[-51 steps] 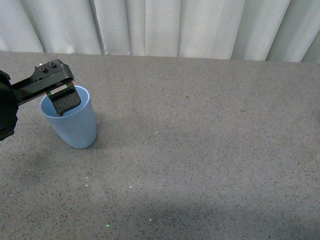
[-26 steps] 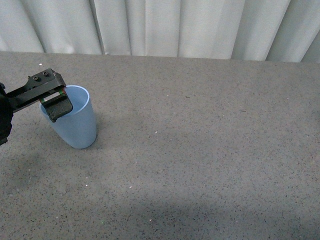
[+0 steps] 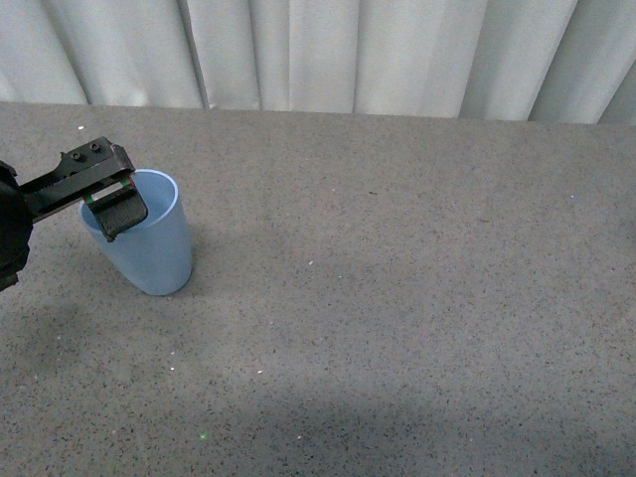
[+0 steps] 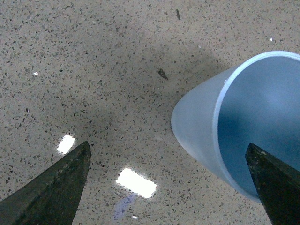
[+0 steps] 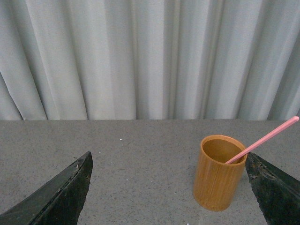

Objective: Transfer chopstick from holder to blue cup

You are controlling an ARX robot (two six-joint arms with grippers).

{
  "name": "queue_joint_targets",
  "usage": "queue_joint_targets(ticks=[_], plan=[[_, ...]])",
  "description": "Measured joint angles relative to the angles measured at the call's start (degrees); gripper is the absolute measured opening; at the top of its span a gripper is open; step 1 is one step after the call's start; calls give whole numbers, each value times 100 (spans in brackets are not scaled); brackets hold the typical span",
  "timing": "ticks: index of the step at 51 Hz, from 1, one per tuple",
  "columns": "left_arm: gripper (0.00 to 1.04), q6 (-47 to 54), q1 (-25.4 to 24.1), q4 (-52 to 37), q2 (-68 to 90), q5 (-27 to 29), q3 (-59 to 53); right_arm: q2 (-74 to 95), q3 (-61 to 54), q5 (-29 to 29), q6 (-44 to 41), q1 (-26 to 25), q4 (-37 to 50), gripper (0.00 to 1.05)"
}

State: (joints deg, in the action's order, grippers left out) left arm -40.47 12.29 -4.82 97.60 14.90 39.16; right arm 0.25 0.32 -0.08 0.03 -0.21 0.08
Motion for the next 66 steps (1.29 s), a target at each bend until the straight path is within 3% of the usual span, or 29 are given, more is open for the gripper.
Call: queue_joint_targets(ticks=[4, 11, 36, 54, 66], plan=[[98, -13, 31, 4, 15, 24, 52, 0, 0, 0, 0, 0, 0, 95], [72, -22, 103, 7, 35, 37, 96, 0, 0, 0, 0, 0, 0, 95], [3, -192, 310, 17, 195, -72, 227, 0, 0, 0, 0, 0, 0, 95], [4, -334, 743, 15, -7, -304, 282, 0, 0, 2, 0, 0, 0, 95], [4, -315, 1744, 116, -44, -94, 343, 0, 0, 0, 0, 0, 0, 95]])
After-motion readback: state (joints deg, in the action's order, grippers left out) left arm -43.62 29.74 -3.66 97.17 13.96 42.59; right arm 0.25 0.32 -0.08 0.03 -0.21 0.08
